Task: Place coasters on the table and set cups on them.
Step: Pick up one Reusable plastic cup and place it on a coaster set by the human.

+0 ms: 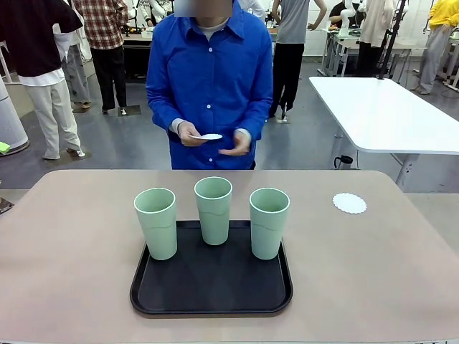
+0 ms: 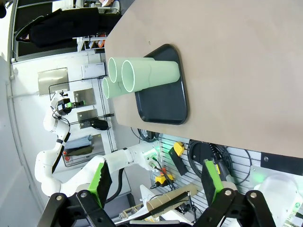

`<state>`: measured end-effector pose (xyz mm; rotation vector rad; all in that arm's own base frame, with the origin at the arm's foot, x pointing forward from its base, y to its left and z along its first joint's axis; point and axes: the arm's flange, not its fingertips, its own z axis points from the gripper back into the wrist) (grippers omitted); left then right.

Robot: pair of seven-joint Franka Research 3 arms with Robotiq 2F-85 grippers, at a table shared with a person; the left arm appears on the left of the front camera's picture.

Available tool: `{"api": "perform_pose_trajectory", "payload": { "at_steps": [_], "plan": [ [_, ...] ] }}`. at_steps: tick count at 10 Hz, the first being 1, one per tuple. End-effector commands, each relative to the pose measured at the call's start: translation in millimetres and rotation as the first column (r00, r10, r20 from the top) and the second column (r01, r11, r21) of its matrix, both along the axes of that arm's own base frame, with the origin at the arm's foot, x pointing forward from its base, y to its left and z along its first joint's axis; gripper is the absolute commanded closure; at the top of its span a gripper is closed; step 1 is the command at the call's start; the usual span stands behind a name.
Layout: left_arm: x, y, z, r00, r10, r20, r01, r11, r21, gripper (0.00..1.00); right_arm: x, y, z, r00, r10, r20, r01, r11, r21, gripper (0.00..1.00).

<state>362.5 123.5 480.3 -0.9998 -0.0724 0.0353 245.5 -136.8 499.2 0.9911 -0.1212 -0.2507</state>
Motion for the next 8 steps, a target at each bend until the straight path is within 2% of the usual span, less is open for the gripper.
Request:
{"api": "perform_pose_trajectory", "payload": {
  "at_steps": [1,8],
  "plan": [
    [-2.4,1.0,2.6,1.0,0.004,0.011,-0.004,1.0,-0.005,0.0,0.0,0.0,0.8,1.0,0.006,0.009,-0.006,1.0,0.011,0.0],
    [-2.4,1.0,2.6,1.0,0.004,0.011,-0.004,1.0,-0.005,0.0,0.0,0.0,0.8,1.0,0.006,0.009,-0.006,1.0,0.011,0.0]
  ]
}}
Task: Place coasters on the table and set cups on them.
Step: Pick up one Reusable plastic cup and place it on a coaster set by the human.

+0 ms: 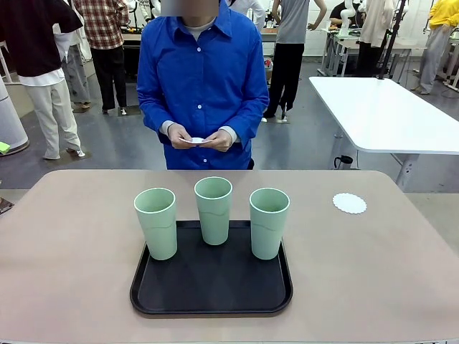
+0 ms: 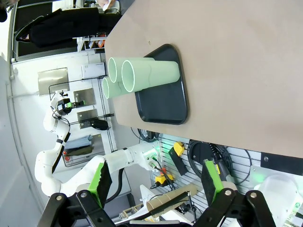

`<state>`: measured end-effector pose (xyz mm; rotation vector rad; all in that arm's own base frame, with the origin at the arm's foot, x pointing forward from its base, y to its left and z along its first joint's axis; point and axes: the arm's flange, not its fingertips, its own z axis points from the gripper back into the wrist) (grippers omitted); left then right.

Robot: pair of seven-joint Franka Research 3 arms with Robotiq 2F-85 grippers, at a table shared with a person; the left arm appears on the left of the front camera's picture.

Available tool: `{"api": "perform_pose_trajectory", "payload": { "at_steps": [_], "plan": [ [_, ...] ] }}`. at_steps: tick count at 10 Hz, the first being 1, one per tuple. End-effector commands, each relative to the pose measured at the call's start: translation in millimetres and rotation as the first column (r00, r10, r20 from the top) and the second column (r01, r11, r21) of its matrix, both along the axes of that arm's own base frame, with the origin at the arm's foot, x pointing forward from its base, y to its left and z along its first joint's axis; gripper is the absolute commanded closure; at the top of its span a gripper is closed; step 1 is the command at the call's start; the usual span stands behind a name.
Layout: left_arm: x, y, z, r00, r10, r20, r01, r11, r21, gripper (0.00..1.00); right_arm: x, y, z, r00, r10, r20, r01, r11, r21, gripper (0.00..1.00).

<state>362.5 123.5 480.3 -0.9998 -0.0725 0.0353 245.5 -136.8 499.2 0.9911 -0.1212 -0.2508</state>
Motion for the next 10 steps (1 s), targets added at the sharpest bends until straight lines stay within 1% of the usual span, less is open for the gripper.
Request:
{"api": "perform_pose_trajectory", "payload": {
  "at_steps": [1,5,6,7,8,9,10],
  "plan": [
    [-2.4,1.0,2.6,1.0,0.004,0.011,-0.004,1.0,-0.005,0.0,0.0,0.0,0.8,1.0,0.006,0.009,-0.006,1.0,0.011,0.0],
    [-2.4,1.0,2.6,1.0,0.004,0.011,-0.004,1.0,-0.005,0.0,0.0,0.0,0.0,1.0,0.0,0.0,0.0,1.0,0.0,0.0],
    [-2.4,1.0,2.6,1.0,0.004,0.011,-0.004,1.0,-0.005,0.0,9.0,-5.4,10.4,0.956,0.25,0.152,-0.244,0.968,-0.06,0.0],
    [-2.4,1.0,2.6,1.0,0.004,0.011,-0.004,1.0,-0.005,0.0,21.7,2.3,23.9,0.874,0.435,0.217,-0.396,0.896,-0.203,0.0],
    [-2.4,1.0,2.6,1.0,0.004,0.011,-0.004,1.0,-0.005,0.0,43.4,13.6,42.9,0.782,0.564,0.265,-0.454,0.807,-0.378,0.0],
    [-2.4,1.0,2.6,1.0,0.004,0.011,-0.004,1.0,-0.005,0.0,59.9,27.4,61.4,0.686,0.672,0.279,-0.494,0.712,-0.499,0.0],
    [-2.4,1.0,2.6,1.0,0.004,0.011,-0.004,1.0,-0.005,0.0,76.3,44.9,78.7,0.587,0.757,0.287,-0.513,0.622,-0.592,0.0]
  ]
}}
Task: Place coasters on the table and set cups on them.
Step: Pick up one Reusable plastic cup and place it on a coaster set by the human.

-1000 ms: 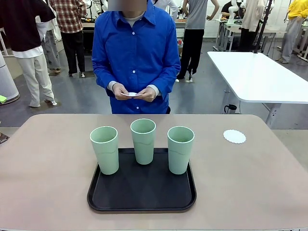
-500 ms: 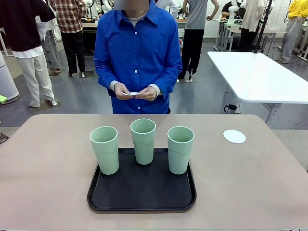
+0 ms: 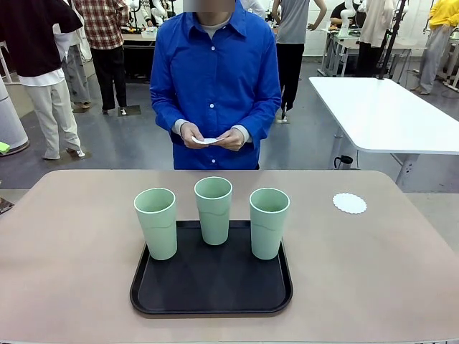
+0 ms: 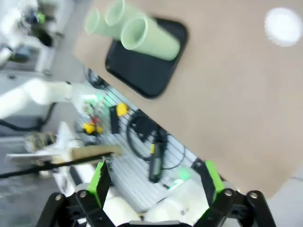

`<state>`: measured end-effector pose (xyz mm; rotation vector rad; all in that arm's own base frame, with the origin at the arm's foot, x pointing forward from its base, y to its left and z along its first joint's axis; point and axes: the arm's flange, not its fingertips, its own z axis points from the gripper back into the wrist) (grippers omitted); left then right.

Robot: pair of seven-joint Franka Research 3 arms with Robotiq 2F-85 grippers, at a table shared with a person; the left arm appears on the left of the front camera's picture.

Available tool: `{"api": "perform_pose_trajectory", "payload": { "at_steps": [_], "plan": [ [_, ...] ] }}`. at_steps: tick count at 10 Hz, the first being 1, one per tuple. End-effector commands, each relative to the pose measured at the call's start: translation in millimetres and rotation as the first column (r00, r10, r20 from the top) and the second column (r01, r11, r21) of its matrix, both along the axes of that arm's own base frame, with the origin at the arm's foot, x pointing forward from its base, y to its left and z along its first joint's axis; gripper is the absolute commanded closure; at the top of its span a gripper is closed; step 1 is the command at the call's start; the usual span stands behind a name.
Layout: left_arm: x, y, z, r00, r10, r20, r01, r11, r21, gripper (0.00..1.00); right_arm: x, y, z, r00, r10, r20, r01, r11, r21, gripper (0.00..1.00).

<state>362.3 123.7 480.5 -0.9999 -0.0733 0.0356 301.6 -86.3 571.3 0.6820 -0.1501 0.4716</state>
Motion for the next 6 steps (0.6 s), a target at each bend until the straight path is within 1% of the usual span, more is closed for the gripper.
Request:
{"api": "perform_pose_trajectory", "payload": {
  "at_steps": [1,2,3,4,6],
  "plan": [
    [-2.2,0.9,2.4,1.0,0.004,0.01,-0.004,1.0,-0.005,0.0,34.3,18.4,16.3,0.922,0.283,0.264,-0.252,0.957,-0.146,0.0],
    [-2.2,0.9,2.4,1.0,0.004,0.01,-0.004,1.0,-0.005,0.0,53.0,46.7,17.4,0.891,0.331,0.311,-0.285,0.941,-0.185,0.0],
    [-2.2,0.9,2.4,1.0,0.004,0.01,-0.004,1.0,-0.005,0.0,66.9,72.0,13.2,0.875,0.327,0.356,-0.262,0.94,-0.221,0.0],
    [-2.2,0.9,2.4,1.0,0.004,0.01,-0.004,1.0,-0.005,0.0,79.1,93.8,8.4,0.864,0.319,0.39,-0.251,0.944,-0.216,0.0],
    [-2.2,0.9,2.4,1.0,0.004,0.01,-0.004,1.0,-0.005,0.0,89.8,125.2,-4.7,0.845,0.351,0.404,-0.289,0.935,-0.207,0.0]
  ]
}}
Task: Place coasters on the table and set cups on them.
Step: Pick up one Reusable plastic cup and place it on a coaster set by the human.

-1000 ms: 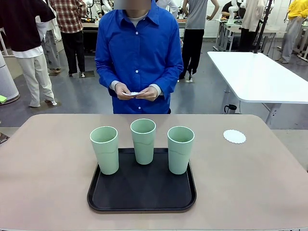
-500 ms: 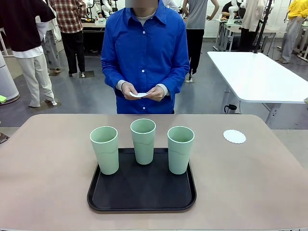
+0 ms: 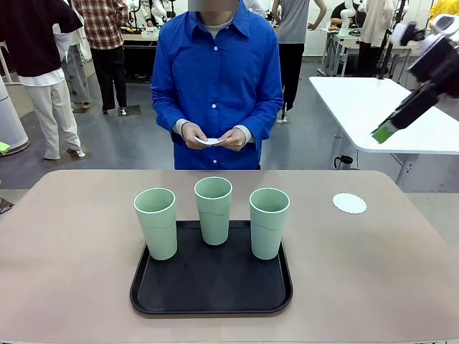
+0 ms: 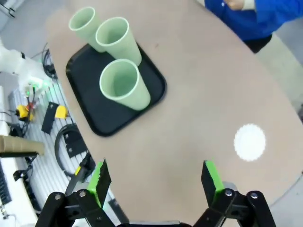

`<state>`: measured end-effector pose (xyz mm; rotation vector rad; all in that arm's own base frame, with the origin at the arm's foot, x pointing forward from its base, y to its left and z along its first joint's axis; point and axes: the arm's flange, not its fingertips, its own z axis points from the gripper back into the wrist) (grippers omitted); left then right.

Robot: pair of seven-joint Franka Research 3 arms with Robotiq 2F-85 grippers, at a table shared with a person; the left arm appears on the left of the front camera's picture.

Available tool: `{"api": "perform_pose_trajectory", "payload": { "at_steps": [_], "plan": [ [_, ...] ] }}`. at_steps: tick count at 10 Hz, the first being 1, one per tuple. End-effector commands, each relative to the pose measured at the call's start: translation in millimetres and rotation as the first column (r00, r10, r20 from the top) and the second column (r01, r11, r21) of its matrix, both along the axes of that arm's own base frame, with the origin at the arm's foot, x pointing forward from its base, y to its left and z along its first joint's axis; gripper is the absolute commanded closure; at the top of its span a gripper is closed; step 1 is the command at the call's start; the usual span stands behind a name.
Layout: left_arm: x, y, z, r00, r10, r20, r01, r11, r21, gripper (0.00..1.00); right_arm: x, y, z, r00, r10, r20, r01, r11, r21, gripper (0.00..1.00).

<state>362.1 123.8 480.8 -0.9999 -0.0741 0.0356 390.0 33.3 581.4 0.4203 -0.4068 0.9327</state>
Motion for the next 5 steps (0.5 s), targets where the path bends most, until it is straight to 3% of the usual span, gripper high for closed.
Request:
{"api": "perform_pose_trajectory", "payload": {
  "at_steps": [1,5],
  "plan": [
    [-2.1,0.8,2.2,1.0,0.003,0.01,-0.003,1.0,-0.005,0.0,6.8,12.3,-20.8,0.999,0.029,0.033,-0.03,0.999,0.041,0.0],
    [-2.1,0.8,2.2,1.0,0.003,0.01,-0.003,1.0,-0.005,0.0,4.9,10.5,-11.1,1.0,0.006,0.006,-0.007,1.0,0.014,0.0]
  ]
}}
